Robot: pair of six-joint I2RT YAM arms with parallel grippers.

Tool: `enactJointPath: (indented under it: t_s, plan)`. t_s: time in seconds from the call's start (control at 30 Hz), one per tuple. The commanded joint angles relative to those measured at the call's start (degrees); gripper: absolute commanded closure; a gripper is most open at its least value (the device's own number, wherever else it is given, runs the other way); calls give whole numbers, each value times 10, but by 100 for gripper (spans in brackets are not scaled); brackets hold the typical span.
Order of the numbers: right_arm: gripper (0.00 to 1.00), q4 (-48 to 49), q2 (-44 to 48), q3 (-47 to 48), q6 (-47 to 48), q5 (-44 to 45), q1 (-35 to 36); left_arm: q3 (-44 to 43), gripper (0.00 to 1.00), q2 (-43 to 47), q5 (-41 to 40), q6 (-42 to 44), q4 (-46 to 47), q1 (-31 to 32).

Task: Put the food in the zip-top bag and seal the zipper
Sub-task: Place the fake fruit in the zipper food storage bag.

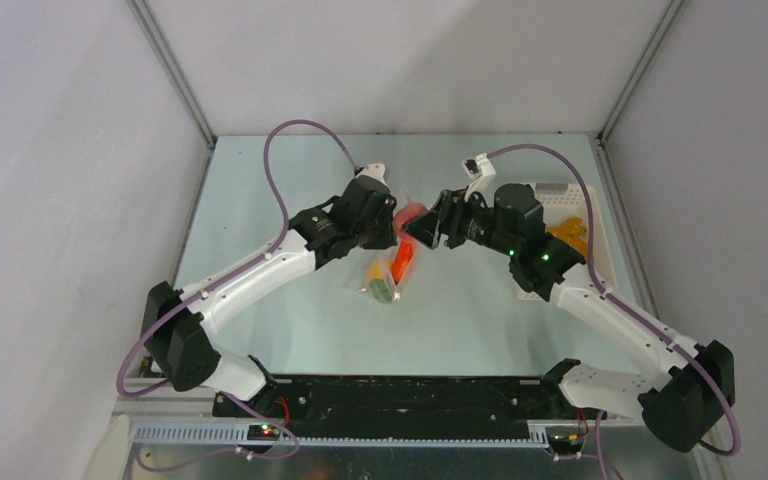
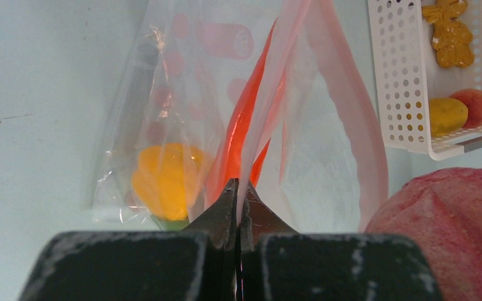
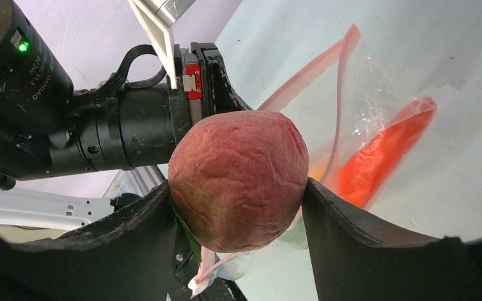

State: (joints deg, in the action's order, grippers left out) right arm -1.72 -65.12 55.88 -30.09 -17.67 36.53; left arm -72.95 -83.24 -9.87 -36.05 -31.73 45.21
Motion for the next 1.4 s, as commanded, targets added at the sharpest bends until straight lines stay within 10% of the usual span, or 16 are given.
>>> enactJointPath:
  t_s: [0.0,0.97,1.37]
  plan:
    - [76,-8,-17,44,-9,50,11,0,100,16,8,-7,17,4]
    - [64,-457,-203,294,163,385,151,-20,100,50,5,-1,20,5]
    - [11,-450,-179,317,184,372,165,-15,100,50,4,-2,22,5]
